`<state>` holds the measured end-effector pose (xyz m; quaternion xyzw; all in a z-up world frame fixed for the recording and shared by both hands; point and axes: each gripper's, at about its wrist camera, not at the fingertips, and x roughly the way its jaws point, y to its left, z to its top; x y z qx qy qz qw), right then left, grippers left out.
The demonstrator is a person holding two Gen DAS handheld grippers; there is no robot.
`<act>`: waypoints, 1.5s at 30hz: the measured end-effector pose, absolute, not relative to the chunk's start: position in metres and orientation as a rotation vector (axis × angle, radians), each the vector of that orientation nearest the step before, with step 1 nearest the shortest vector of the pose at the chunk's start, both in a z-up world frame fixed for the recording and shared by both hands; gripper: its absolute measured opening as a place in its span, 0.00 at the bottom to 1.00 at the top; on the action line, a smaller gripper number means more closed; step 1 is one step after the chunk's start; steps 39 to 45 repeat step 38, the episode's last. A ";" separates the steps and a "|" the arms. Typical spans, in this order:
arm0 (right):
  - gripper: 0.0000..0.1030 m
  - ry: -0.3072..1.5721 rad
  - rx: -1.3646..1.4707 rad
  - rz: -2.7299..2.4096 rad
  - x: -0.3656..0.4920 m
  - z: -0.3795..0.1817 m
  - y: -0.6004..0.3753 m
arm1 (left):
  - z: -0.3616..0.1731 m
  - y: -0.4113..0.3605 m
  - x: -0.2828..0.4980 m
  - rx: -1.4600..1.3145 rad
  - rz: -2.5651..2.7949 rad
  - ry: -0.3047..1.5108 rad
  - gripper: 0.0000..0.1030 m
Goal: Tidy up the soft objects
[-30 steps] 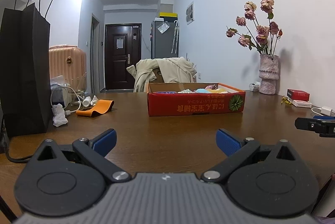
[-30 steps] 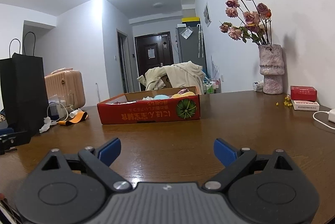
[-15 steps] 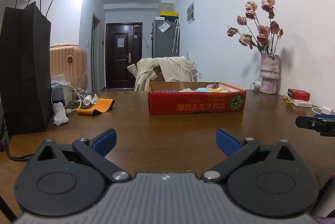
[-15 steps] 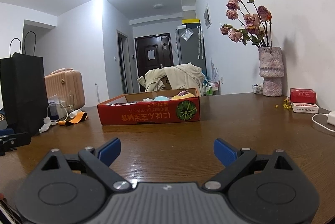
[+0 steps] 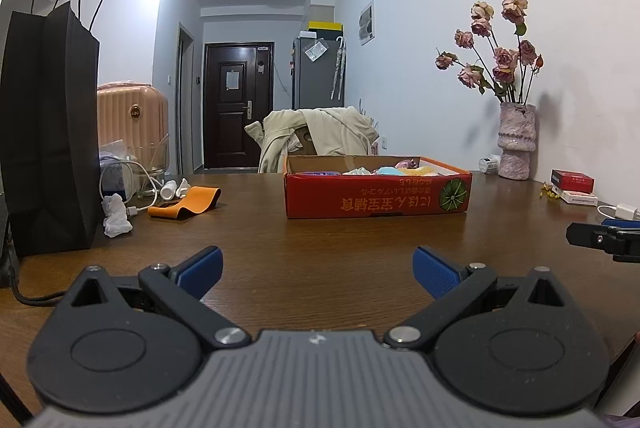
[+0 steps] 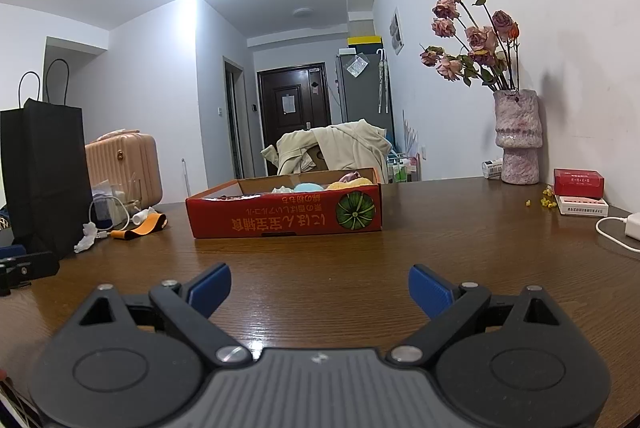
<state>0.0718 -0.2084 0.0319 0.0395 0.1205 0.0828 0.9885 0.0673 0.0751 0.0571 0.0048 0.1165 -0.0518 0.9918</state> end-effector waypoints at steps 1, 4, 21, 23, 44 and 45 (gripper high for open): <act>0.93 0.242 0.078 0.167 0.072 0.032 -0.209 | 0.057 0.075 0.067 0.010 -0.105 0.233 1.00; 0.93 0.244 0.079 0.167 0.072 0.031 -0.209 | 0.056 0.075 0.067 0.011 -0.107 0.235 1.00; 0.93 0.244 0.074 0.167 0.072 0.030 -0.208 | 0.056 0.075 0.068 0.009 -0.105 0.237 1.00; 0.93 0.243 0.075 0.166 0.072 0.030 -0.208 | 0.057 0.076 0.068 0.008 -0.103 0.238 1.00; 0.93 0.228 0.080 0.176 0.071 0.032 -0.209 | 0.058 0.075 0.069 -0.008 -0.090 0.213 1.00; 0.93 0.228 0.080 0.176 0.071 0.032 -0.209 | 0.058 0.075 0.069 -0.008 -0.090 0.213 1.00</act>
